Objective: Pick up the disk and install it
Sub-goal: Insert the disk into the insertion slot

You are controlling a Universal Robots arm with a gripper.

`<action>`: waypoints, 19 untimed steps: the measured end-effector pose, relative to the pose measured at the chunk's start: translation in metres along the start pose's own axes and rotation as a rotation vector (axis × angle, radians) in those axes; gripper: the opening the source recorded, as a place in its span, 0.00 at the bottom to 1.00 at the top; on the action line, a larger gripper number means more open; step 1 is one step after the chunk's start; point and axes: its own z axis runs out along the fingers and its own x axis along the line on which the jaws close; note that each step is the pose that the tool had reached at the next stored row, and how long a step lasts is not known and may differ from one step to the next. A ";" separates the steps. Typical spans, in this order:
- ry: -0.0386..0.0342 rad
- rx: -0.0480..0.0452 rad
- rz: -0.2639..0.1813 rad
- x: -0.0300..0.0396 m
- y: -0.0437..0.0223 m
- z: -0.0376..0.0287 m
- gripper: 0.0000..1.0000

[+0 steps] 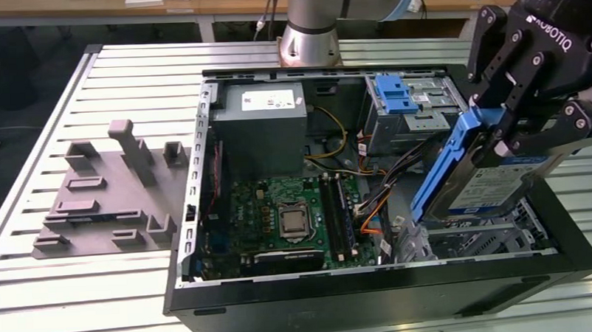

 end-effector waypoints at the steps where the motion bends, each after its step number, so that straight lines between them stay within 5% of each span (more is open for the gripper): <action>1: -0.0001 0.0000 0.000 0.0000 -0.0006 0.0003 0.36; 19: -0.0001 -0.0010 0.000 -0.0003 -0.0115 0.0045 0.36</action>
